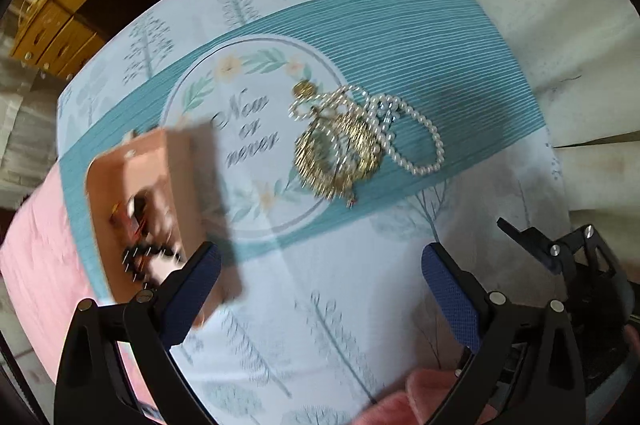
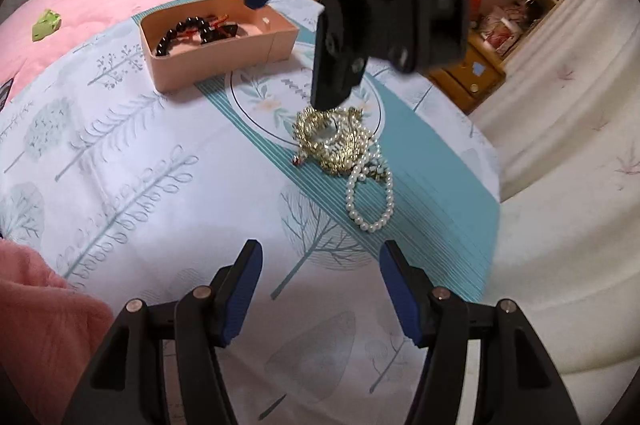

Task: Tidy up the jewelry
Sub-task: 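Move the left gripper to the gold hair comb while the right reaches the pearl necklace, then grasp and lift the gold comb with the left gripper while the right grasps the pearls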

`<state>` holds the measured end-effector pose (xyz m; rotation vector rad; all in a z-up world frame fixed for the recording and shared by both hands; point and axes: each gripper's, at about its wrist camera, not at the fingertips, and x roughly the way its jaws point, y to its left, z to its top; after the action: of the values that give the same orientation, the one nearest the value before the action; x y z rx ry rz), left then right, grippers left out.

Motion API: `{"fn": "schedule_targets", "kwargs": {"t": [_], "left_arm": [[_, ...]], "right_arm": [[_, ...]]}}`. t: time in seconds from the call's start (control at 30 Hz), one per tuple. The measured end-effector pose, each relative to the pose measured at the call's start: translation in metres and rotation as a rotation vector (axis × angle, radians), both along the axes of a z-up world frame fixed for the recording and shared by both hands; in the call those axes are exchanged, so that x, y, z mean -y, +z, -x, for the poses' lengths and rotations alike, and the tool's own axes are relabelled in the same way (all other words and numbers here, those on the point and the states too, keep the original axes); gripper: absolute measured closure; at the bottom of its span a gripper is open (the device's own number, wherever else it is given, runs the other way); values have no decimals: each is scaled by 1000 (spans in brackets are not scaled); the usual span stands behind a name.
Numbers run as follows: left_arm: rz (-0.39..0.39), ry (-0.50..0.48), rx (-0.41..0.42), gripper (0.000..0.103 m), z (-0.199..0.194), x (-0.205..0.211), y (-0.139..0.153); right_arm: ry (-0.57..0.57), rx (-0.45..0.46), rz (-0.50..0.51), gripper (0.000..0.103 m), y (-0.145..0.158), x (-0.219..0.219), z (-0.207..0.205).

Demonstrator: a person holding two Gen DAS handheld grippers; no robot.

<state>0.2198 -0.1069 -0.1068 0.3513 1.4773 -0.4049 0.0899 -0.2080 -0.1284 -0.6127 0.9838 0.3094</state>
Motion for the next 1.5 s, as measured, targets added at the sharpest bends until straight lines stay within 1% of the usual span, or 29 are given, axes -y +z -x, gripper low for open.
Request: {"fn": "schedule_targets", "kwargs": {"t": [0.1, 0.2, 0.3, 0.33, 0.4, 0.43, 0.53, 0.6, 0.7, 0.8, 0.87, 0.93, 0.97, 1.0, 1.03, 1.07, 1.1, 1.17, 1.3, 1.5], "left_arm": [[32, -20, 27, 4, -6, 9, -22], [47, -46, 68, 4, -8, 12, -39], [41, -45, 65, 4, -11, 11, -58], [46, -45, 63, 4, -12, 11, -63], [57, -36, 73, 4, -14, 9, -70], [49, -31, 86, 4, -15, 8, -72], [33, -37, 136, 4, -16, 8, -76], [35, -64, 151, 4, -18, 11, -78], [26, -88, 158, 4, -19, 17, -83], [46, -94, 158, 9, -24, 24, -87], [59, -89, 153, 11, -27, 26, -87], [79, -77, 143, 19, -30, 26, -88], [98, -67, 134, 22, -32, 25, -88], [100, -60, 137, 25, -33, 22, -87], [105, -55, 147, 33, -34, 21, -87], [106, -55, 155, 35, -36, 19, -86], [101, -54, 154, 35, -36, 19, -86], [109, -50, 150, 35, -38, 18, -87], [97, -47, 146, 35, -37, 17, -85], [113, -46, 162, 35, -29, 11, -70]], "right_arm": [[5, -11, -30, 42, -13, 13, -11], [10, -14, -45, 50, -24, 23, -21], [21, -7, -95, 58, -31, 35, -29], [22, -7, -119, 60, -34, 39, -33], [38, -2, -128, 66, -38, 41, -37], [50, 9, -125, 66, -39, 41, -38], [83, 26, -126, 67, -41, 42, -42], [98, 6, -141, 67, -46, 43, -49], [129, -8, -162, 68, -48, 45, -56], [121, -41, -201, 71, -48, 46, -63], [95, -81, -255, 76, -48, 49, -70], [63, -124, -313, 83, -49, 54, -77], [49, -120, -310, 89, -49, 55, -77], [51, -120, -303, 90, -49, 54, -77], [55, -124, -298, 90, -48, 53, -78], [52, -132, -297, 92, -48, 53, -79], [38, -137, -295, 95, -48, 54, -81], [16, -156, -311, 96, -48, 56, -85], [-24, -179, -324, 96, -48, 56, -89], [-132, -239, -440, 96, -45, 61, -85]]}}
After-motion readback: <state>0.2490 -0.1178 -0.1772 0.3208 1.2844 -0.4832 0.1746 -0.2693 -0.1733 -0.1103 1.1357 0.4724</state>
